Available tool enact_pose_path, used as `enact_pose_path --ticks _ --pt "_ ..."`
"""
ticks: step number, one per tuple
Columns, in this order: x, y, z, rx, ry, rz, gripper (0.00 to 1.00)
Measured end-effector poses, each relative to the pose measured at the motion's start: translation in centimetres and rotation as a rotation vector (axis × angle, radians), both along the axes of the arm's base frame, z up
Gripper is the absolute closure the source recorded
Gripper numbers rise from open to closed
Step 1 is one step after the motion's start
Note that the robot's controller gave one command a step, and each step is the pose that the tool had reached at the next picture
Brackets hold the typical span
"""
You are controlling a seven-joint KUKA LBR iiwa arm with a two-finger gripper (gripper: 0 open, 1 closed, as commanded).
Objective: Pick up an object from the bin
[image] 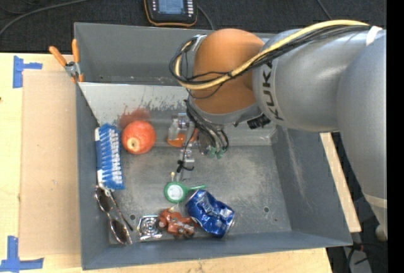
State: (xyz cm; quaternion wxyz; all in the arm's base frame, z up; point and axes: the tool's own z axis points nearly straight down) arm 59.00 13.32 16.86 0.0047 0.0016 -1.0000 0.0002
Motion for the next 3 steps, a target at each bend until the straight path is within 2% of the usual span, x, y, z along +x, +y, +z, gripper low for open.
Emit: enact_pose_path --ticks 1,2,3 --pt "0.1 -0.1 0.5 0.001 -0.007 -0.005 0.0" --pt "-2.7 -4.3 -10.3 -0.001 0.005 -0.109 0.0" --pt "-4.7 -5.4 -4.3 0.004 -0.016 -0.087 0.0"
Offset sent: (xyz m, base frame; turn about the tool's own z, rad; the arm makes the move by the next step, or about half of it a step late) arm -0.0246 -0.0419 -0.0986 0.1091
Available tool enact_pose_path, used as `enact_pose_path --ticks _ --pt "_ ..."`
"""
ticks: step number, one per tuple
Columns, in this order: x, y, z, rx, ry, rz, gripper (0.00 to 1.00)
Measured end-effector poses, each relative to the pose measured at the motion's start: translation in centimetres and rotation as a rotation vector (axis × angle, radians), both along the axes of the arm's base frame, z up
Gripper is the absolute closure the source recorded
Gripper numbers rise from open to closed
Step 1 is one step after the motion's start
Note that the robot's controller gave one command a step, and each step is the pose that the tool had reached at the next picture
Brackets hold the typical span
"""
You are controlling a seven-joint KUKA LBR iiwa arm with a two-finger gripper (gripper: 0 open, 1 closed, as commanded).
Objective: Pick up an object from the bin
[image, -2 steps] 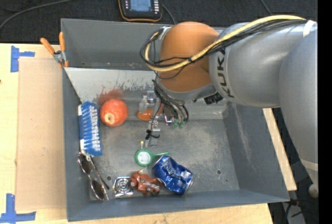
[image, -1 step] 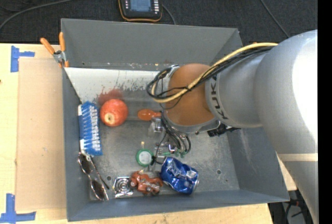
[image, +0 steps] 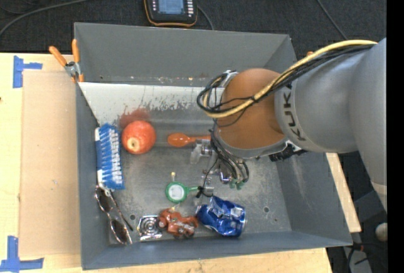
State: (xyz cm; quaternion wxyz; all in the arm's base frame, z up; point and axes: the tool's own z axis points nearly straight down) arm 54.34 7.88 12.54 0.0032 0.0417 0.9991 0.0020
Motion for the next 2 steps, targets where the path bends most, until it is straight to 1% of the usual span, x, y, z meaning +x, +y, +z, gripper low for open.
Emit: enact_pose_path --ticks 1,2 --pt "0.4 4.1 -2.7 -0.002 0.023 -0.201 0.0" --pt "1.5 3.6 -5.5 -0.003 0.004 0.323 0.0"
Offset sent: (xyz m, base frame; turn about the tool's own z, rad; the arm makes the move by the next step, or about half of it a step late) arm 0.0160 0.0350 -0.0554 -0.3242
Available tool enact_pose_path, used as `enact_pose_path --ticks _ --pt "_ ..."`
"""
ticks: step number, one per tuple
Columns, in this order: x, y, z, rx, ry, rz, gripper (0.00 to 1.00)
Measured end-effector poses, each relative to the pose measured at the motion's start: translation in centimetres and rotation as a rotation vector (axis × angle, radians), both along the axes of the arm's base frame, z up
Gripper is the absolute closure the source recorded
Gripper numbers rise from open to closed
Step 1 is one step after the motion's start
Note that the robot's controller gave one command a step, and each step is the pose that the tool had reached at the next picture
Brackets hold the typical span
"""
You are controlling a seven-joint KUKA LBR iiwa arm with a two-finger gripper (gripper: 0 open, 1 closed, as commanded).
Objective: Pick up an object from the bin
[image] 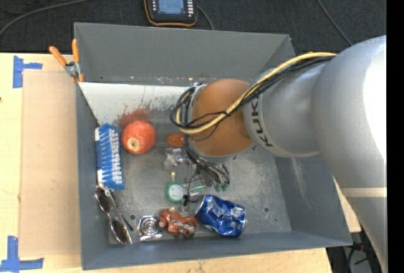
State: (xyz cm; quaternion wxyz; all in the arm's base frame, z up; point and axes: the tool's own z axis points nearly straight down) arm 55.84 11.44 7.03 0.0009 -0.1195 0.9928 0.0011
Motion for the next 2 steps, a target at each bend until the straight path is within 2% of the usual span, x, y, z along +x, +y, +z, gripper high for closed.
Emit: enact_pose_path --ticks 1,2 --pt "0.11 0.0 0.02 0.0 0.011 -0.364 1.0" --pt "0.12 -0.01 0.02 0.001 0.011 -0.365 1.0"
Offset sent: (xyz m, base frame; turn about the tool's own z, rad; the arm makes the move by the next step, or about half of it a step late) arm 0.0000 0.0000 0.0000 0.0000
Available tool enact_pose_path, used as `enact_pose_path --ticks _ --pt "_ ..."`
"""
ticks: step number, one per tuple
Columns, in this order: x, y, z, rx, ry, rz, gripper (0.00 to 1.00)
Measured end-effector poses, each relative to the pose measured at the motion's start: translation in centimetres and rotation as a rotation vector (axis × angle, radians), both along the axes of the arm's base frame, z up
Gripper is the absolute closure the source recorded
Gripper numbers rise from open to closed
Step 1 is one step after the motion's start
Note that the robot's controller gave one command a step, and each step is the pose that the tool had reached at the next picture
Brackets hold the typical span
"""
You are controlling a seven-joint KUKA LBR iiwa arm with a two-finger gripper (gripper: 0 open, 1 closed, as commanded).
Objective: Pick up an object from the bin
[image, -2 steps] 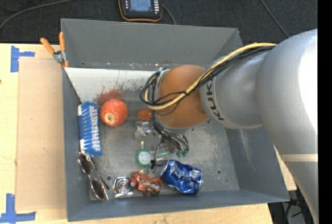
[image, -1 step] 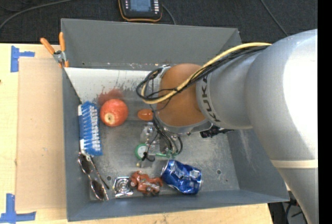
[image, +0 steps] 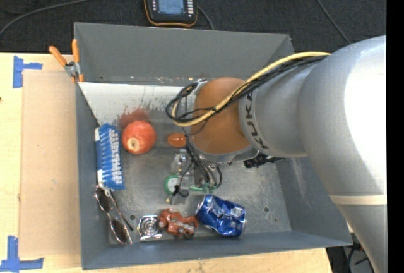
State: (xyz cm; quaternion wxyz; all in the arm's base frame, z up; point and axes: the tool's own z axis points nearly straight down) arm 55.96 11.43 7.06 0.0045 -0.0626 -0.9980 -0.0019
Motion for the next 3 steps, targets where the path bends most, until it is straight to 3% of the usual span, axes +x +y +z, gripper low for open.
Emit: enact_pose_path --ticks 3 --pt "-0.2 -0.1 2.2 -0.001 0.007 -0.003 1.0"
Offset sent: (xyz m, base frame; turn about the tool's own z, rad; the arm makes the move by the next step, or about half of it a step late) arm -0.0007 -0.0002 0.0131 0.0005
